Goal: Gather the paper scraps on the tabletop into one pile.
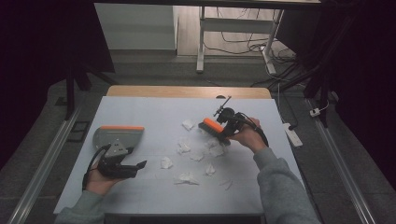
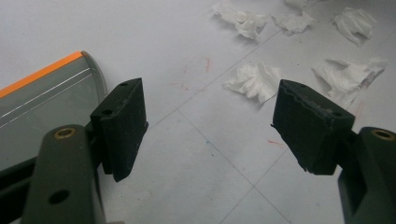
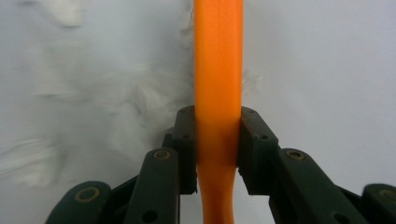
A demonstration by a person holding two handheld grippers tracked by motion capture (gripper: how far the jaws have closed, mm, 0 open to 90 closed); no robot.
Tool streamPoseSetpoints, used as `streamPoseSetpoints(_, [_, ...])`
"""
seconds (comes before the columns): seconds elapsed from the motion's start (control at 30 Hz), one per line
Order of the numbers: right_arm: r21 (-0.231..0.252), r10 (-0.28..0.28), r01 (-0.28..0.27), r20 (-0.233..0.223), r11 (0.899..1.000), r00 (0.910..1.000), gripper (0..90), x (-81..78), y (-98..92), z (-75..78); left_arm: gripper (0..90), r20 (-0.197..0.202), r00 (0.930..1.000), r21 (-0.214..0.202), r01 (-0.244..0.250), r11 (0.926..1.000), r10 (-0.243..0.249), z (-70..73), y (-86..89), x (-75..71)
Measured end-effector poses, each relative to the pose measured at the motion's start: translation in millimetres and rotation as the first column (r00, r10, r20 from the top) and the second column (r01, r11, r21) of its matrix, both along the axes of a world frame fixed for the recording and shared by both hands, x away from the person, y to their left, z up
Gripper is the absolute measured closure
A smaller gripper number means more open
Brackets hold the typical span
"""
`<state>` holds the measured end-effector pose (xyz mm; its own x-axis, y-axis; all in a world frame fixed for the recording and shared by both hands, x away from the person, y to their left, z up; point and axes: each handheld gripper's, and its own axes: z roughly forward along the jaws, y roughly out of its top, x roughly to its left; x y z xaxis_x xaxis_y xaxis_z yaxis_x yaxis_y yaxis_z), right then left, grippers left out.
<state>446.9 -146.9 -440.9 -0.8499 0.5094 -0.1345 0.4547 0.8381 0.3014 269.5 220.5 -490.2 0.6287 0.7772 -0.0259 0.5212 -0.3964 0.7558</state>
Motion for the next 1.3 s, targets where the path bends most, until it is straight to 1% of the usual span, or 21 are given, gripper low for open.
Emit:
streamPoseSetpoints(0.07, [0.048,0.029,-0.028,-0.021,0.998,0.9994,71.0,-9.6,2.7,2.3,26.5,-0.001,1.0,0.002,0.001,1.0,-0.001,-0.2,-0.4,0.1])
streamPoseSetpoints(0.1, [0.07,0.04,-0.039,-0.016,0.997,0.9991,70.9,-13.1,3.1,4.5,26.5,-0.001,1.0,0.003,0.001,1.0,-0.001,-0.2,-0.6,0.1])
streamPoseSetpoints(0.2, [0.099,0.033,-0.036,0.032,0.994,0.9989,70.9,-18.0,2.4,14.4,26.5,-0.001,1.0,0.005,0.0,1.0,0.0,-0.4,-0.8,-0.1])
streamPoseSetpoints(0.27, [0.129,0.008,-0.016,0.06,0.992,0.9981,70.9,-15.1,-1.6,21.7,26.5,-0.001,1.0,0.003,0.0,1.0,0.0,-0.2,-0.5,-0.3])
streamPoseSetpoints(0.3, [0.132,-0.003,-0.007,0.077,0.991,0.9971,70.9,-12.9,-3.1,24.2,26.5,0.0,1.0,0.002,0.0,1.0,0.0,-0.2,-0.3,-0.3])
streamPoseSetpoints(0.4, [0.135,-0.034,0.019,0.107,0.991,0.9937,70.9,-5.6,-4.9,28.5,26.5,-0.001,1.0,0.0,-0.002,1.0,0.002,-0.5,-0.1,0.2])
streamPoseSetpoints(0.5, [0.14,-0.055,0.038,0.123,0.989,0.9909,70.9,5.0,-1.3,28.2,26.5,-0.003,1.0,0.004,0.0,1.0,0.0,-0.9,-0.3,0.6])
streamPoseSetpoints(0.53, [0.136,-0.053,0.035,0.129,0.99,0.9902,70.9,8.0,0.0,27.4,26.5,-0.004,1.0,0.005,0.0,1.0,0.0,-0.9,-0.3,0.8])
streamPoseSetpoints(0.63, [0.115,-0.067,0.051,0.141,0.992,0.9877,70.9,19.6,9.1,22.8,26.4,-0.004,1.0,0.003,0.0,1.0,0.0,-1.1,-0.1,1.0])
streamPoseSetpoints(0.7, [0.093,-0.068,0.054,0.153,0.994,0.9859,70.9,29.0,16.8,18.9,26.4,-0.004,1.0,0.0,-0.001,1.0,0.001,-1.1,0.3,0.9])
streamPoseSetpoints(0.8, [0.062,-0.059,0.05,0.159,0.997,0.9855,70.9,41.0,26.6,15.0,26.4,-0.004,1.0,-0.003,-0.001,1.0,0.001,-1.1,1.1,1.1])
streamPoseSetpoints(0.83, [0.058,-0.06,0.052,0.155,0.997,0.986,70.9,43.6,29.1,14.4,26.4,-0.004,1.0,-0.004,-0.001,1.0,0.001,-1.1,1.4,1.3])
streamPoseSetpoints(1.0, [0.011,-0.023,0.021,0.16,1.0,0.9868,70.9,57.6,43.7,9.5,26.4,-0.004,1.0,-0.006,0.0,1.0,0.0,-1.5,1.6,1.8])
streamPoseSetpoints(1.13, [-0.027,0.006,-0.001,0.158,1.0,0.9874,70.9,66.3,53.9,0.7,26.4,-0.004,1.0,-0.008,-0.001,1.0,0.001,-1.4,2.8,1.9])
streamPoseSetpoints(1.17, [-0.036,0.015,-0.009,0.161,0.999,0.9869,70.9,67.9,55.7,-1.5,26.4,-0.005,1.0,-0.01,-0.003,0.9999,0.003,-1.4,3.3,2.0])
streamPoseSetpoints(1.2, [-0.04,0.017,-0.011,0.153,0.999,0.9881,70.9,68.4,57.9,-3.6,26.5,-0.004,1.0,-0.013,-0.004,0.9999,0.004,-1.4,3.8,2.1])
streamPoseSetpoints(1.23, [-0.046,0.036,-0.03,0.15,0.999,0.988,70.9,69.1,59.5,-5.9,26.5,-0.004,1.0,-0.014,-0.004,0.9999,0.004,-1.3,4.2,2.1])
streamPoseSetpoints(1.3, [-0.052,0.056,-0.049,0.144,0.997,0.9879,70.9,66.9,64.8,-7.0,26.5,-0.003,1.0,-0.014,-0.005,0.9999,0.005,-1.3,4.6,2.1])
